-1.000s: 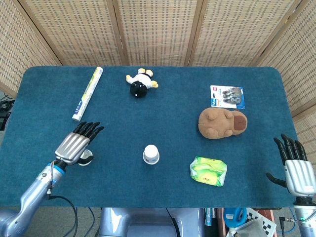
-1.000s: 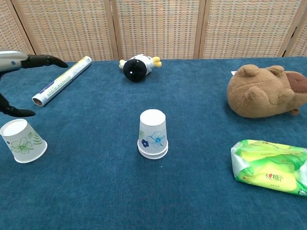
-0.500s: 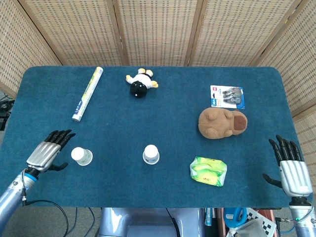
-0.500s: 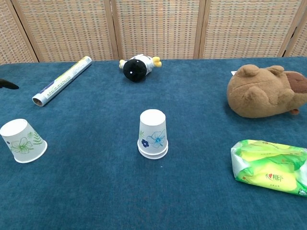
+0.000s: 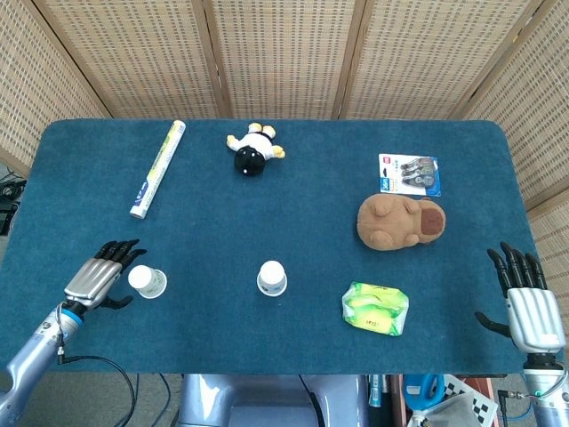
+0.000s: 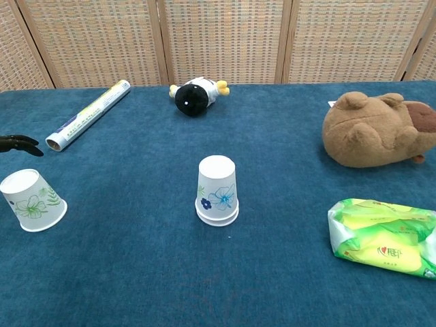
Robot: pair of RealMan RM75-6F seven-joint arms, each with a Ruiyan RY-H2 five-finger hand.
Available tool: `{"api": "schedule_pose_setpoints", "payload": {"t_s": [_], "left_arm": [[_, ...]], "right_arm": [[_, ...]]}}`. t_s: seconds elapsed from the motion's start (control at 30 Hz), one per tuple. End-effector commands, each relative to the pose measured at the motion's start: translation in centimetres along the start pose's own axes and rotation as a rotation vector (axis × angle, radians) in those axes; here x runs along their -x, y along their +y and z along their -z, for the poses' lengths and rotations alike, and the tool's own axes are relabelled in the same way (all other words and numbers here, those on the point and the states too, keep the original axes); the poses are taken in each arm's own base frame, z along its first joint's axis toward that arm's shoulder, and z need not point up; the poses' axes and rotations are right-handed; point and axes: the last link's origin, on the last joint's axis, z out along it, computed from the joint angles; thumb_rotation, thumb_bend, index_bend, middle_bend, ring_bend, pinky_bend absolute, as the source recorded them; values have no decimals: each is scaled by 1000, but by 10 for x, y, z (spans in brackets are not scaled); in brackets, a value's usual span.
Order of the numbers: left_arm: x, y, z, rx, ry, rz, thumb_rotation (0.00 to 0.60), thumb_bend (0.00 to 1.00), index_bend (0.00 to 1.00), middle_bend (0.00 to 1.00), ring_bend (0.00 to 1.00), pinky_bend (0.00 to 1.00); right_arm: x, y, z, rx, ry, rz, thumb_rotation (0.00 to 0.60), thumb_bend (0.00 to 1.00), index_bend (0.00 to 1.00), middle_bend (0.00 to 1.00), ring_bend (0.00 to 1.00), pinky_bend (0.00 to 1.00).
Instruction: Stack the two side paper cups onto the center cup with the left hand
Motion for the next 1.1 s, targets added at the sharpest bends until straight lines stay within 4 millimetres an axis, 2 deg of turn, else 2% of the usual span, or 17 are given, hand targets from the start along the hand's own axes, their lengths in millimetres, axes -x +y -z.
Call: {"api": "schedule_pose_setpoints", "payload": {"t_s": [0.03,0.23,0.47,0.57,0.67,0.73,0.83,0.93,1.1], "left_arm": [[3,5,-6,10,-11,-1,600,282,184,0,0,0],[4,7,-11,-4,-6,-1,600,282,352,0,0,0],[-1,8,-12,-12,8,2,600,282,368,0,0,0],[-11,14,-13,5,35,19,600,282,369,0,0,0],[-39,29,-13,57,99,29,600,283,369,0,0,0],[-50,36,-14,77,121,30,600,283,374,0,0,0],[-79,64,-21,153,179,27,600,283,382,0,0,0],[-93,92,-28,220,172,35,600,282,383,0,0,0],[-98,134,-39,325,116,41,600,282,399,0,0,0]], "right_arm": [[0,0,0,0,1,0,600,0,0,0,0,0],[0,1,0,3,2,-1,600,0,0,0,0,0],[-1,1,-1,4,1,-3,600,0,0,0,0,0],[0,1,-1,3,1,-2,600,0,0,0,0,0],[1,0,-1,2,-3,1,600,0,0,0,0,0],[1,0,-1,2,-4,3,600,0,0,0,0,0],[2,-1,-1,2,-7,5,600,0,0,0,0,0],[2,-1,-1,2,-4,6,600,0,0,0,0,0],[2,0,-1,6,-6,4,600,0,0,0,0,0]]}}
